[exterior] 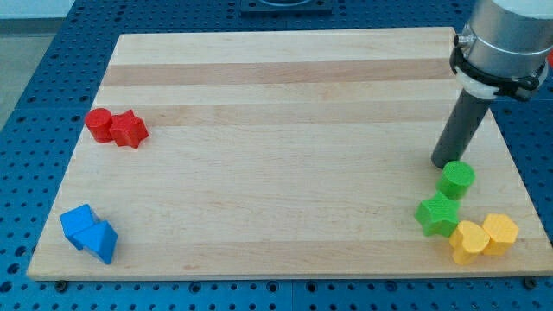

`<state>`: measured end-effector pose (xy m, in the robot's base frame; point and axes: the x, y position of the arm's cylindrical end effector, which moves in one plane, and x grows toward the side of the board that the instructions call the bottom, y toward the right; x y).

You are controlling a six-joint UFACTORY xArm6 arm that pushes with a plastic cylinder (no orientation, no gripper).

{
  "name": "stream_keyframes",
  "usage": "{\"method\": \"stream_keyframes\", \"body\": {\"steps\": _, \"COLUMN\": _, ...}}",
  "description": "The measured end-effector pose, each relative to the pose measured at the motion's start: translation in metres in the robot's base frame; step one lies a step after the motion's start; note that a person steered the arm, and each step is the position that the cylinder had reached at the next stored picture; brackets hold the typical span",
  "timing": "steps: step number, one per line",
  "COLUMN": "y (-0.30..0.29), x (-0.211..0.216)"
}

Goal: Move your hand to the bottom of the red star

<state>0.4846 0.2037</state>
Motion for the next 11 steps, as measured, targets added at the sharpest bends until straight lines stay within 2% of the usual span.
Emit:
{"method": "stream_keyframes", "body": {"steps": 2, "y": 0.0, "x": 0.029}}
{"method": "stream_keyframes", "body": {"steps": 3, "y": -0.009, "x": 0.002}}
{"method": "stream_keyframes", "body": {"steps": 5, "y": -0.139, "x": -0.009}}
{"method": "stream_keyframes", "body": {"steps": 6, "y": -0.2, "x": 0.012}}
{"method": "stream_keyframes", "body": {"steps": 10, "y": -0.303, "x": 0.013}}
{"method": "stream_keyframes", "body": {"steps": 11, "y": -0.371, "x": 0.003}}
